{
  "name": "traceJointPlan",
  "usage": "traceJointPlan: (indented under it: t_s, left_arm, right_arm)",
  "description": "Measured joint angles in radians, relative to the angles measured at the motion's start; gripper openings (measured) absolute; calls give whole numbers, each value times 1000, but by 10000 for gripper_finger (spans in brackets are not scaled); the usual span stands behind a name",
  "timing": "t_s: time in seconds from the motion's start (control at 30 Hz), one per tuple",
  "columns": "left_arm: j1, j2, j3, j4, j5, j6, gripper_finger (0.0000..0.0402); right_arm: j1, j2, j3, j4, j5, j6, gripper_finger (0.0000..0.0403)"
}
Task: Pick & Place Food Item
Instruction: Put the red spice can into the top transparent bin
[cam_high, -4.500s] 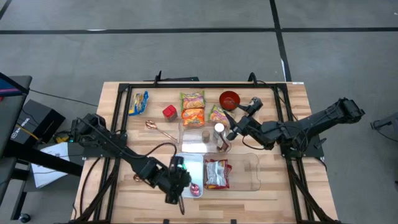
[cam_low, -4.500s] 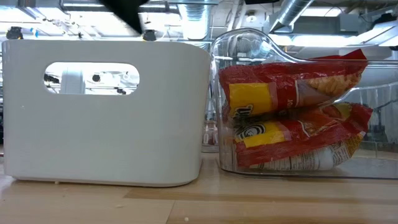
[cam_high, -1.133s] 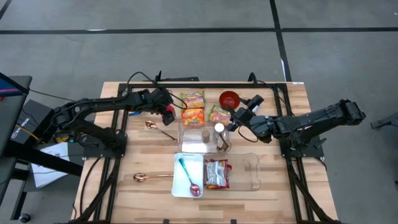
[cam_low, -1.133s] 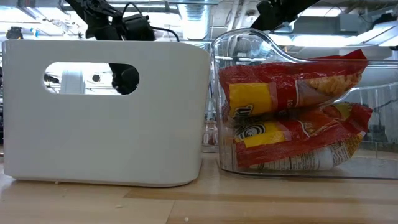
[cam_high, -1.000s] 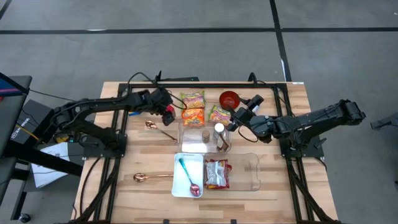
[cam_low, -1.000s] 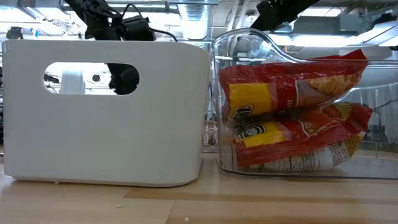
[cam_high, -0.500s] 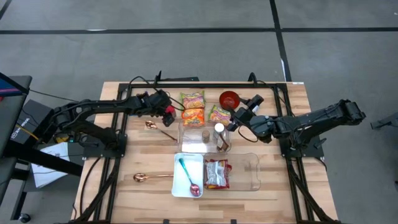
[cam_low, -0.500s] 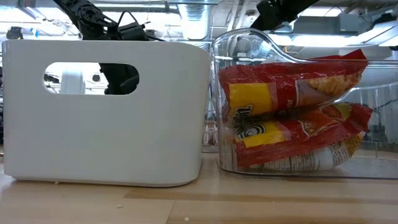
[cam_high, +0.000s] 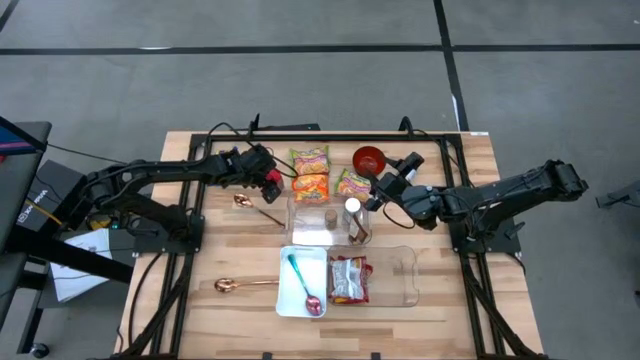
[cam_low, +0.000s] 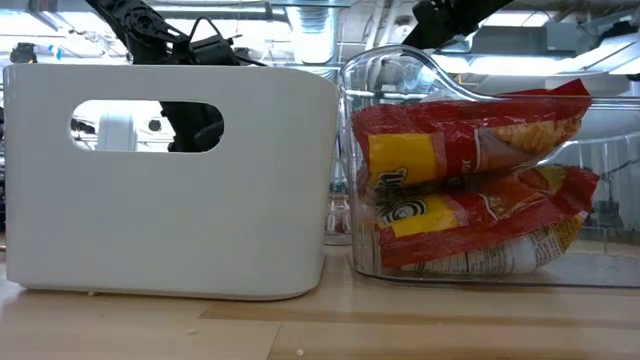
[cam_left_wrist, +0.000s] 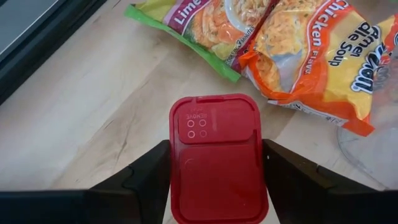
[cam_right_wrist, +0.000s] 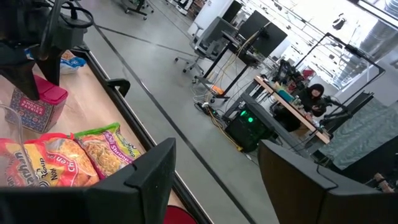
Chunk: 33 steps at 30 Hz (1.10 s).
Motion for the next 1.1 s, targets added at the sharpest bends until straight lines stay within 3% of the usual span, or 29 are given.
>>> traceJointPlan:
  t_s: [0.53, 0.97, 1.1]
  left_arm:
    - [-1, -2, 26, -2, -26, 61, 211]
    - [0, -4, 279, -97, -66, 207, 210]
    - [-18, -4, 345, -97, -2, 234, 210]
  right_arm:
    - [0, 0, 0, -3, -2, 0, 221]
    - [0, 0, 0, -18, 0, 0, 221]
    - [0, 0, 0, -21, 0, 0, 221]
